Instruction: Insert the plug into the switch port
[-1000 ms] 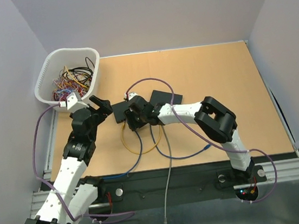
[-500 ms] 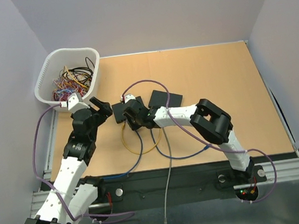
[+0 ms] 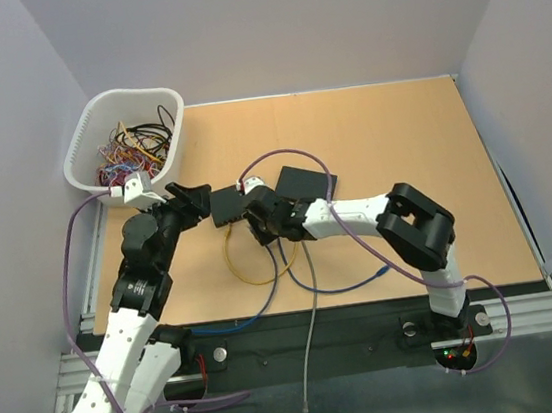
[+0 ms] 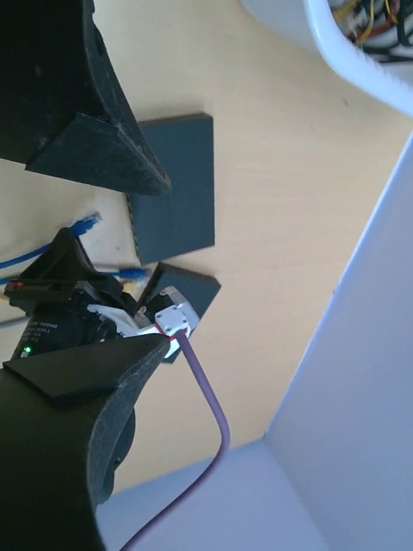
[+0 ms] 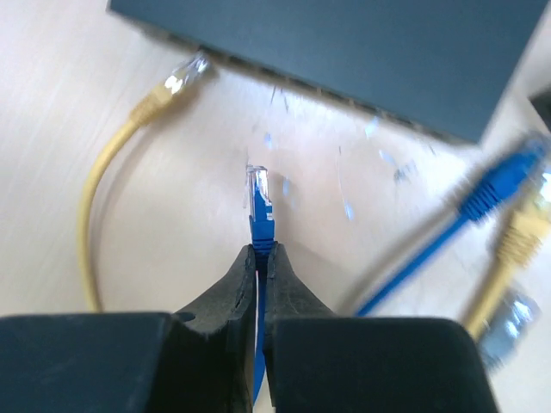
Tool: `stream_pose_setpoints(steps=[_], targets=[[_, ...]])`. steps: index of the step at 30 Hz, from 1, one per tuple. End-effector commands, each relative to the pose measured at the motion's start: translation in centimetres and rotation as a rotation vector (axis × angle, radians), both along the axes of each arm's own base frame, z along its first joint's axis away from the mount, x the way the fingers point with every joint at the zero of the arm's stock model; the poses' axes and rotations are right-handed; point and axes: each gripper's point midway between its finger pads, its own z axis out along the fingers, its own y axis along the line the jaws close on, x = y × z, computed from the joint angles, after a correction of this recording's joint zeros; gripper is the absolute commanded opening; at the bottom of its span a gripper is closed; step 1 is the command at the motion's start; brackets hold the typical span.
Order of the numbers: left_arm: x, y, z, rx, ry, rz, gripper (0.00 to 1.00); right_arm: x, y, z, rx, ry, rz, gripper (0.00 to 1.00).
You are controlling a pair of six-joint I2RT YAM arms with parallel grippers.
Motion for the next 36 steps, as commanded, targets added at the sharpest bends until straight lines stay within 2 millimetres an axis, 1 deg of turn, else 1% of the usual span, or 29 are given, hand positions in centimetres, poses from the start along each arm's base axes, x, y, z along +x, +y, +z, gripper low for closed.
stream_pose_setpoints(steps=[1, 2, 3, 4, 5, 6, 7, 8, 9, 10, 11, 13, 14, 16, 17, 18, 22, 23, 24, 25, 26, 27, 28, 29, 30, 31, 32, 34, 36], targets=[[-0.5, -3.2, 3.2, -0.027, -0.129, -0.185, 0.74, -1.2, 1.1, 7.0, 0.167, -0.106, 0.103, 0.00], [-0.8, -3.9, 3.3, -0.038, -0.135, -0.232, 0.73, -1.9, 1.9, 9.6, 0.255, -0.127, 0.151, 0.00], [-0.8, -4.3, 3.0, -0.045, -0.130, -0.254, 0.73, -2.8, 1.4, 9.1, 0.264, -0.113, 0.175, 0.01], [-0.9, -4.8, 3.7, -0.061, -0.164, -0.283, 0.72, -3.2, 1.5, 9.6, 0.291, -0.117, 0.194, 0.00], [-1.5, -5.9, 3.8, -0.080, -0.170, -0.348, 0.72, -4.3, 2.0, 11.8, 0.370, -0.126, 0.253, 0.01], [-1.7, -6.3, 3.3, -0.089, -0.169, -0.379, 0.71, -5.2, 1.6, 11.3, 0.381, -0.115, 0.276, 0.00], [-2.0, -6.9, 4.2, -0.102, -0.213, -0.417, 0.70, -5.9, 1.5, 11.7, 0.408, -0.112, 0.298, 0.00], [-2.3, -7.3, 4.2, -0.122, -0.214, -0.442, 0.68, -6.2, 1.7, 12.8, 0.451, -0.133, 0.319, 0.00], [-2.8, -7.8, 3.8, -0.128, -0.212, -0.481, 0.66, -7.1, 1.6, 14.3, 0.499, -0.139, 0.363, 0.00], [-2.9, -7.9, 4.0, -0.135, -0.228, -0.494, 0.62, -8.2, 1.5, 14.2, 0.531, -0.131, 0.397, 0.00], [-3.1, -8.1, 4.1, -0.142, -0.232, -0.504, 0.59, -8.3, 1.2, 14.6, 0.547, -0.141, 0.396, 0.00], [-3.6, -8.3, 4.0, -0.154, -0.238, -0.525, 0.52, -9.3, 0.8, 16.1, 0.596, -0.154, 0.429, 0.01], [-3.8, -8.3, 4.0, -0.153, -0.244, -0.531, 0.50, -9.6, 0.5, 16.1, 0.609, -0.156, 0.436, 0.00], [-4.4, -8.5, 4.0, -0.157, -0.250, -0.553, 0.49, -10.3, 0.2, 17.4, 0.649, -0.163, 0.463, 0.00], [-4.5, -8.5, 3.9, -0.156, -0.250, -0.558, 0.48, -10.4, -0.1, 17.5, 0.662, -0.166, 0.468, 0.00], [-4.8, -8.6, 3.7, -0.155, -0.249, -0.572, 0.45, -10.7, -0.3, 18.2, 0.681, -0.166, 0.479, 0.00], [-5.4, -8.8, 2.7, -0.165, -0.227, -0.591, 0.41, -11.3, -0.7, 19.2, 0.736, -0.160, 0.518, 0.00], [-5.5, -8.8, 2.6, -0.171, -0.225, -0.593, 0.39, -11.3, -0.8, 20.0, 0.767, -0.168, 0.523, 0.00], [-6.0, -8.9, 2.4, -0.175, -0.224, -0.611, 0.39, -11.9, -1.0, 19.9, 0.784, -0.147, 0.552, 0.01], [-6.6, -9.2, 2.7, -0.182, -0.242, -0.642, 0.39, -12.0, -1.3, 20.9, 0.833, -0.136, 0.578, 0.00], [-6.8, -9.2, 2.9, -0.182, -0.259, -0.644, 0.39, -12.2, -1.4, 20.5, 0.837, -0.106, 0.565, 0.01], [-7.3, -9.3, 3.2, -0.190, -0.272, -0.667, 0.40, -12.2, -1.8, 21.5, 0.882, -0.114, 0.599, 0.01], [-7.9, -9.3, 3.7, -0.193, -0.299, -0.680, 0.40, -12.2, -2.1, 21.3, 0.900, -0.097, 0.603, 0.00], [-8.6, -9.3, 4.5, -0.192, -0.336, -0.700, 0.45, -12.0, -2.8, 22.7, 0.974, -0.087, 0.612, 0.00], [-8.9, -9.4, 4.8, -0.190, -0.348, -0.710, 0.45, -12.4, -2.8, 22.4, 0.972, -0.073, 0.635, 0.00], [-9.2, -9.4, 5.1, -0.186, -0.359, -0.719, 0.48, -12.6, -3.1, 22.7, 1.000, -0.037, 0.635, 0.00], [-9.4, -9.4, 5.3, -0.184, -0.367, -0.725, 0.51, -12.6, -3.4, 23.7, 1.034, -0.065, 0.659, 0.00], [-9.7, -9.5, 5.6, -0.182, -0.378, -0.737, 0.58, -13.4, -3.5, 24.1, 1.055, -0.035, 0.715, 0.01], [-9.9, -9.5, 5.6, -0.183, -0.377, -0.745, 0.60, -14.1, -3.4, 25.2, 1.084, -0.018, 0.772, 0.01]])
